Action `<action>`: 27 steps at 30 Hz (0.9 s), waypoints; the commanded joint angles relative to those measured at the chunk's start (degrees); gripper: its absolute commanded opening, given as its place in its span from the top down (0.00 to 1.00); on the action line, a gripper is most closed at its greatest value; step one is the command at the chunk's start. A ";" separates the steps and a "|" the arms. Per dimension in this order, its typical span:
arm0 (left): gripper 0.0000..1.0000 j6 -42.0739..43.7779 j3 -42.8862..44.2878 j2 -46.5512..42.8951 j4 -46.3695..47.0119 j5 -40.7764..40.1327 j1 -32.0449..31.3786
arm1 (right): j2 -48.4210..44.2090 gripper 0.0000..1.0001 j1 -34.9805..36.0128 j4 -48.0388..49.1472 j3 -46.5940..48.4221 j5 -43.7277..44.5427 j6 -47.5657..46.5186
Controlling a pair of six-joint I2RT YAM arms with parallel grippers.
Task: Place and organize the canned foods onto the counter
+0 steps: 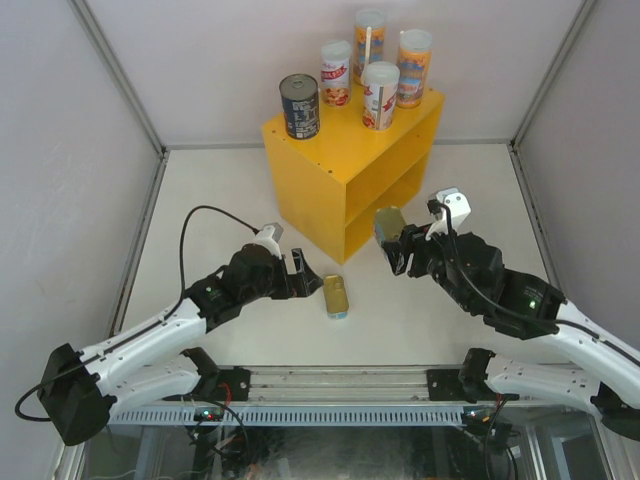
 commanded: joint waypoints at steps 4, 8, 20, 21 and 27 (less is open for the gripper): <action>0.02 0.97 1.08 0.04 3.12 1.19 0.50 | 0.90 0.71 0.40 3.74 7.53 -0.10 -4.89; 0.02 0.30 0.65 -0.23 3.74 1.28 0.51 | 2.06 0.71 0.27 4.38 8.98 -0.74 -6.55; 0.02 -1.58 -1.26 -2.23 4.55 0.88 0.50 | 7.39 0.71 -5.44 7.18 18.44 -7.54 -10.79; 0.02 -1.72 -1.45 -2.44 4.63 0.85 0.51 | 8.05 0.71 -6.14 7.46 19.18 -8.42 -11.01; 0.02 -2.30 -1.94 -2.79 5.11 0.74 0.50 | 13.52 0.71 -10.57 8.82 24.19 -14.26 -12.73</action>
